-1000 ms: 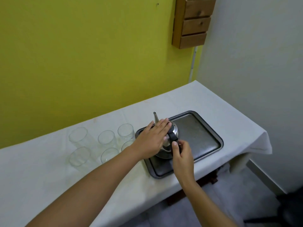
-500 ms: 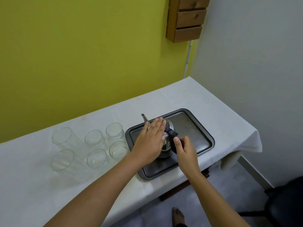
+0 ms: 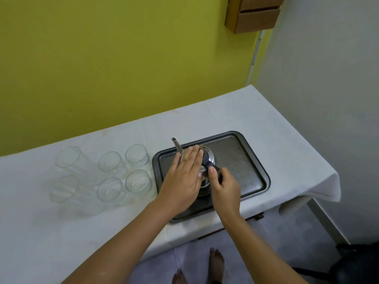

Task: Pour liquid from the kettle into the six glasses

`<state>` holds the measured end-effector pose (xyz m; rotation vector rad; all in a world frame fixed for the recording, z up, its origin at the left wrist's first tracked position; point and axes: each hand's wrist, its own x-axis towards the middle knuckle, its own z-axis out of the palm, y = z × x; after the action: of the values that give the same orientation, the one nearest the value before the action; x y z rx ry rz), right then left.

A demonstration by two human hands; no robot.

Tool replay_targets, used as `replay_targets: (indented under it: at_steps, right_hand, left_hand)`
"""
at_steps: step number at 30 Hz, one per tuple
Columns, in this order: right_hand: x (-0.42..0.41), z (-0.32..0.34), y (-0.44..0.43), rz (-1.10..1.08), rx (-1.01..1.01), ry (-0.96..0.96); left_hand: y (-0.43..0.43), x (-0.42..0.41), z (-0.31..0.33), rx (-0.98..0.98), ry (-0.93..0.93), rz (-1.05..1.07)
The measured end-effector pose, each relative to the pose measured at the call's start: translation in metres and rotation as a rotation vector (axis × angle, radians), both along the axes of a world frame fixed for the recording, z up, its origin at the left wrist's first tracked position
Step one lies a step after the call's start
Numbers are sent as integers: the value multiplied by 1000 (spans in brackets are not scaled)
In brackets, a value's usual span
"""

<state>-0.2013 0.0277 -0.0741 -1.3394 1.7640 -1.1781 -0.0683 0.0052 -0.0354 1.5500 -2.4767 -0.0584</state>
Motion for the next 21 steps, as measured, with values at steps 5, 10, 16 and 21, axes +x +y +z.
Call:
replay_targets:
  at_steps: [5,10,16,21]
  right_hand:
    - [-21,-4,-16,-3,-31,-36]
    - [-27,-3,-34,-89,-61,-214]
    - [-33,11,-46,-7,-85,-226]
    - [-36,39,-58,81,-78,-324]
  left_hand:
    - [3,-18,0,-20,11,26]
    - [-1,-30,0,-23,29,53]
    - [-2,-31,3,-20,124,117]
    - [-3,-28,23,-88,204,141]
